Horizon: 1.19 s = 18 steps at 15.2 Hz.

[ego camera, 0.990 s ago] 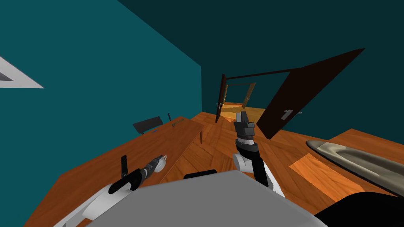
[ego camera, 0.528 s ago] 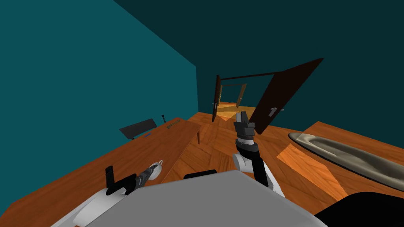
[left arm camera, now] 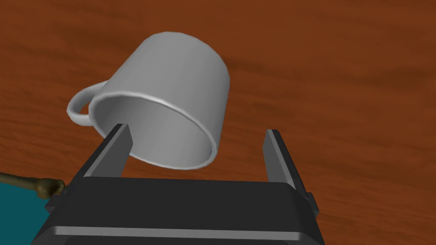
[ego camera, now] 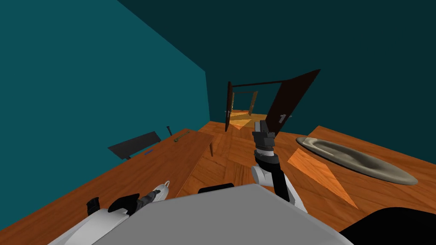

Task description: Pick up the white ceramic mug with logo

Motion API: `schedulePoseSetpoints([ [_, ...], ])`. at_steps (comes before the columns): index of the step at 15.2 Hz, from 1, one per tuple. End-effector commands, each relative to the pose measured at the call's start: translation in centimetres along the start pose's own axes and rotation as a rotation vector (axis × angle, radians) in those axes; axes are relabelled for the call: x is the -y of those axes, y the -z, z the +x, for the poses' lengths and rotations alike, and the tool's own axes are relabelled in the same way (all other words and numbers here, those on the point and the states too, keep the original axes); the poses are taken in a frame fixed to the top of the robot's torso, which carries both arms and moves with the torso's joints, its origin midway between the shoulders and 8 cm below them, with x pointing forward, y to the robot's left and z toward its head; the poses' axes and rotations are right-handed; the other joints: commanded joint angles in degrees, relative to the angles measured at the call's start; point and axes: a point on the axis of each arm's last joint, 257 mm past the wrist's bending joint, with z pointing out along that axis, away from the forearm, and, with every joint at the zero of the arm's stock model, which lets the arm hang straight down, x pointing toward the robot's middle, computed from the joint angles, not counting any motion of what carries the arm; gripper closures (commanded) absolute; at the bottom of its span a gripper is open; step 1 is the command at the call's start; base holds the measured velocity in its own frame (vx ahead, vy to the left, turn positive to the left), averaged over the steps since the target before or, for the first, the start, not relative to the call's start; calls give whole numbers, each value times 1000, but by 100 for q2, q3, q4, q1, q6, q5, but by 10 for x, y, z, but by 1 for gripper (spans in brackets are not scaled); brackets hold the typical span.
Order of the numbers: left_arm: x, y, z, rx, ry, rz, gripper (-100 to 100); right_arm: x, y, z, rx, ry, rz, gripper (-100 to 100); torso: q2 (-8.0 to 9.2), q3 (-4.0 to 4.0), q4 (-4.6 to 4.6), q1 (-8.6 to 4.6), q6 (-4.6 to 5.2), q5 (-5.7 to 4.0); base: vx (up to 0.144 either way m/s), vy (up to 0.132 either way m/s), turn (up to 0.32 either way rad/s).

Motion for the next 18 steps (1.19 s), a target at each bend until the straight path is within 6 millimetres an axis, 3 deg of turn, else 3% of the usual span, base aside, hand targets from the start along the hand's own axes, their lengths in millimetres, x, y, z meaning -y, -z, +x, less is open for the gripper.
schedulePoseSetpoints([
  [1, -21, -1, -2, -14, 3, -61, -100, 0, 0, 0, 0, 0, 0, 0, 0, 0, 0, 0, 0, 0, 22, 13, -196],
  [3, -33, -1, -3, -23, 5, -96, -100, 0, 0, 0, 0, 0, 0, 0, 0, 0, 0, -1, -1, 0, 25, 16, -133],
  [4, -26, -1, -2, -16, 4, -71, -100, 0, 0, 0, 0, 0, 0, 0, -1, 0, 0, -1, -2, -1, 16, 12, -34],
  [8, -36, -18, 5, -11, 22, -77, -100, 0, 0, 0, 0, 0, 0, 0, 9, 5, 2, 0, -3, 1, 0, 20, -63],
  [9, -34, -14, 3, -13, 19, -79, -100, 0, 0, 0, 0, 0, 0, 0, 10, 6, 2, 1, -3, 1, -2, 15, -25],
  [10, -34, -15, 3, -12, 19, -77, 100, 0, 0, 0, 0, 0, 0, 0, 11, 6, 3, -1, -3, 0, -1, 6, -1],
  [18, -31, -5, -2, -15, 8, -77, 100, 0, 0, 0, 0, 0, 0, 0, 10, 8, 7, -15, -12, -4, 0, -9, 38],
])
